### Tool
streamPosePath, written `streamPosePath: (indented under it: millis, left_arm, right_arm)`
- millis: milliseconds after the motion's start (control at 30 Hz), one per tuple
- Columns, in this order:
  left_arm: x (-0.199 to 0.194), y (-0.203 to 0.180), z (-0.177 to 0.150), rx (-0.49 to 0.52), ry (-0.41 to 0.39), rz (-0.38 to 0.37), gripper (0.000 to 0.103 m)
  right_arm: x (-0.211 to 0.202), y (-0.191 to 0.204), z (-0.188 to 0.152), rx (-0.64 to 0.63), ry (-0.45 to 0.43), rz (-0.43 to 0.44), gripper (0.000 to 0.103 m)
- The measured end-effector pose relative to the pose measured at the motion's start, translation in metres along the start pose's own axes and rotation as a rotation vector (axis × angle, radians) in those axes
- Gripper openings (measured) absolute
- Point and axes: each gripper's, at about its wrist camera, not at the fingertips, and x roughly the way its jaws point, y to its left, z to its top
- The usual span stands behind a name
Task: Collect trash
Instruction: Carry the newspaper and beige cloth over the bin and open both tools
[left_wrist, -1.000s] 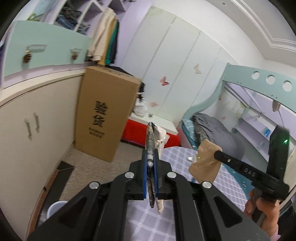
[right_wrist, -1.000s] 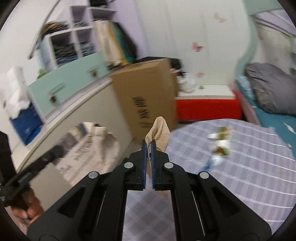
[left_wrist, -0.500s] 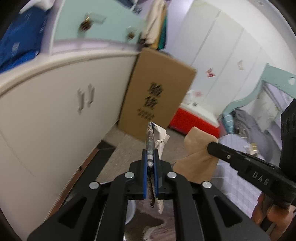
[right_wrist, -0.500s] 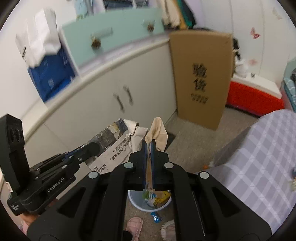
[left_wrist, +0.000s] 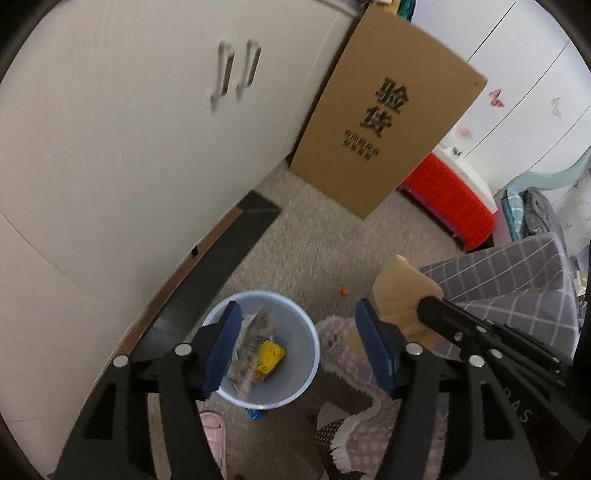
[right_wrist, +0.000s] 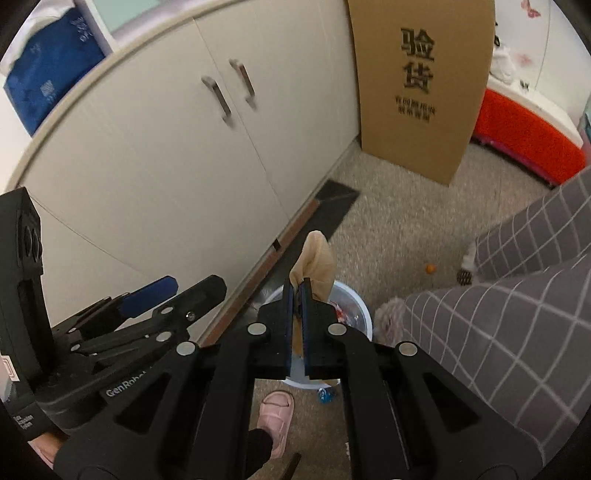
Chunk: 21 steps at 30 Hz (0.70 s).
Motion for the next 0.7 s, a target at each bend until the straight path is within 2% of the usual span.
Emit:
streamPosePath:
  millis: [167, 533, 633, 667, 700]
  left_arm:
    - [0.009, 0.011, -0.005, -0.008, 0.028, 0.037, 0.063]
    - [0.000, 0.023, -0.003, -0.064, 0.018, 0.067, 0.066]
    - [-0.005, 0.028, -0.002, -0.098, 0.023, 0.046, 0.067]
    - [-0.007, 0.031, -0.002, -0.116, 0.026, 0.032, 0.067]
    - [-0.009, 0.032, -0.001, -0.132, 0.026, 0.025, 0.067]
  right_arm:
    - [0.006, 0.000, -0.003, -0.004, 0.014, -0.004, 0.004]
    - [0.000, 0.013, 0.005, -0.018, -0.011, -0.005, 0.005]
    - [-0.001, 0.014, 0.005, -0.012, -0.003, -0.006, 0.006]
    - [-0.003, 0.014, 0.005, -0.009, -0.006, -0.015, 0.010]
    - [-0.006, 0.013, 0.005, -0.005, -0.009, -0.012, 0.027]
